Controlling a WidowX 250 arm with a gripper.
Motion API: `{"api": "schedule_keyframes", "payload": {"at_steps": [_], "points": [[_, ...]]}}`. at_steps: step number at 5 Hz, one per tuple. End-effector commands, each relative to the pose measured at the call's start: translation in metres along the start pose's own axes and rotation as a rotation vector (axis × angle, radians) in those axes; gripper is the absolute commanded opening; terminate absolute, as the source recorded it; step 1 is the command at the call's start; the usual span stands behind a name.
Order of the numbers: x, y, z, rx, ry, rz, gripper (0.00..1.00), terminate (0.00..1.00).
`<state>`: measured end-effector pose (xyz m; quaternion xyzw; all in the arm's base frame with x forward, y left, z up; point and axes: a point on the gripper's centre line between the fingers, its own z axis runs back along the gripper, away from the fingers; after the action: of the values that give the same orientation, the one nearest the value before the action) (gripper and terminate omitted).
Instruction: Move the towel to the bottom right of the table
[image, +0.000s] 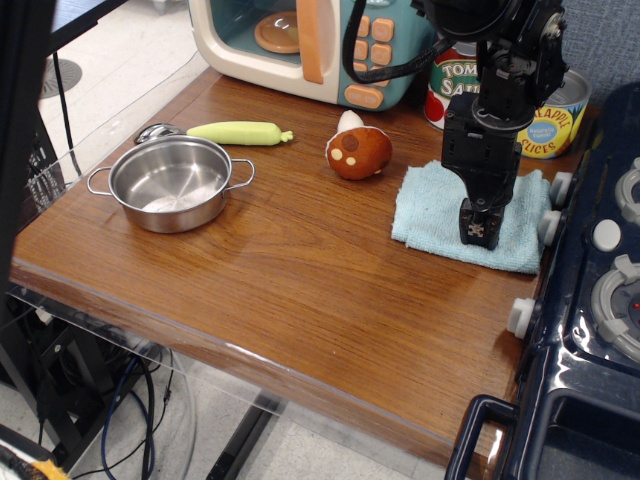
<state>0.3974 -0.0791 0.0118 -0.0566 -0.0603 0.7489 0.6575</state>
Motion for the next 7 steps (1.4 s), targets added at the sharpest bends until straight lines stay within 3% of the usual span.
{"api": "schedule_keyframes", "payload": {"at_steps": [1,4,7], "points": [[0.027,0.026,0.015,-0.017,-0.059,0.048,1.0,0.0],[0.037,0.078,0.03,-0.003,-0.082,0.052,1.0,0.0],[0.061,0.145,0.044,0.079,-0.124,0.072,1.0,0.0]]}}
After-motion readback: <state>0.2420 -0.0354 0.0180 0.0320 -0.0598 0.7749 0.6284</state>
